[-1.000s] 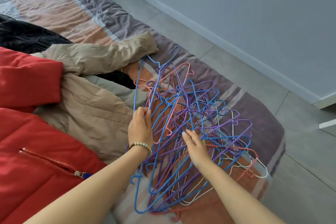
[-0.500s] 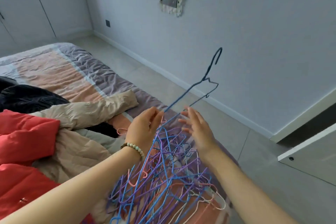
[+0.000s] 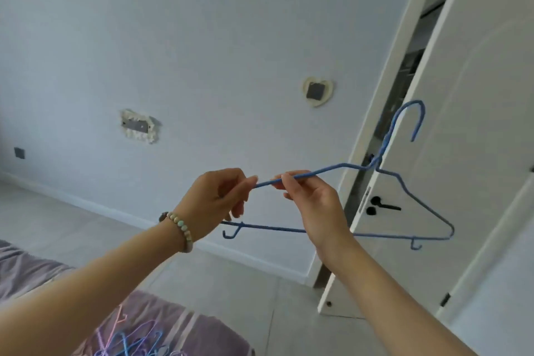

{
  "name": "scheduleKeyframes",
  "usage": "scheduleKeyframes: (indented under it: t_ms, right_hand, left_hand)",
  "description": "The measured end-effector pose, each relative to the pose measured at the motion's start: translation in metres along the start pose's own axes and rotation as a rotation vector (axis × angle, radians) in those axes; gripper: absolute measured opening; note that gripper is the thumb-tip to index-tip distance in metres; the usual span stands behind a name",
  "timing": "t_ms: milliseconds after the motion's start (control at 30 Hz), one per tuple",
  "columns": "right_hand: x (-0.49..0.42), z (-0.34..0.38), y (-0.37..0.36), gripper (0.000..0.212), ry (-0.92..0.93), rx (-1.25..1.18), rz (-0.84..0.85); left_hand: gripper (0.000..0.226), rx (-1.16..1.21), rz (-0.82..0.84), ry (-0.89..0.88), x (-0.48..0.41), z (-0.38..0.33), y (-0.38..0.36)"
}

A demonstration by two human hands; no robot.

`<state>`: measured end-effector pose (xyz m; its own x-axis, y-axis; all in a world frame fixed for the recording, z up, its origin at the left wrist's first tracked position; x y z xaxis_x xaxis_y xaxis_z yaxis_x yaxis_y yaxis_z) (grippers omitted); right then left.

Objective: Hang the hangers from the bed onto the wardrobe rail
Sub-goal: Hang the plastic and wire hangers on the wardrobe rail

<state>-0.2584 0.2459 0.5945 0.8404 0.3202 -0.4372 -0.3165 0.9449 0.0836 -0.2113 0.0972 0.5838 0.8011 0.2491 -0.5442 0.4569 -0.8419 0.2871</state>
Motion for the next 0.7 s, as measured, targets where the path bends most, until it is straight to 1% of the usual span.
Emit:
scheduleKeyframes:
  t_ms: [133,267,400,533,600,700]
  right_hand:
    - [0.025,0.069,0.112,0.013,0.082,0.081,-0.163]
    - [0.070,0.127,0.221,0.016,0.119,0.167,-0.322]
    - [0.129,0.182,0.326,0.013,0.153,0.255,-0.489]
    - [0.199,0.232,0.420,0.018,0.167,0.305,-0.647]
    - [0.232,0.254,0.462,0.018,0.169,0.314,-0.711]
    - [0.276,0.285,0.515,0.018,0.158,0.319,-0.787]
  left_hand:
    - [0.043,0.096,0.138,-0.044,-0.024,-0.089,-0.074]
    - [0.044,0.226,0.349,-0.092,-0.022,-0.181,-0.169]
    - [0.043,0.328,0.554,-0.143,0.003,-0.274,-0.263]
    - [0.039,0.422,0.725,-0.194,0.041,-0.365,-0.343]
    - [0.038,0.467,0.791,-0.241,0.063,-0.410,-0.376]
    - [0.038,0.510,0.843,-0.277,0.095,-0.466,-0.418]
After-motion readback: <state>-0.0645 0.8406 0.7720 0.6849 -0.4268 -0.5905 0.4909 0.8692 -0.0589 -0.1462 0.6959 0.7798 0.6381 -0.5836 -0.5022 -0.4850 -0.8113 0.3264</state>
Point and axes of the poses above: each hand's wrist, its own x-axis away from the middle knuckle, its own y-axis out of the back of the hand, z = x × y, the point moved 8 cm from there along -x, towards the middle knuckle, and after that the axes turned 4 degrees about -z, right-handed, at the moved point
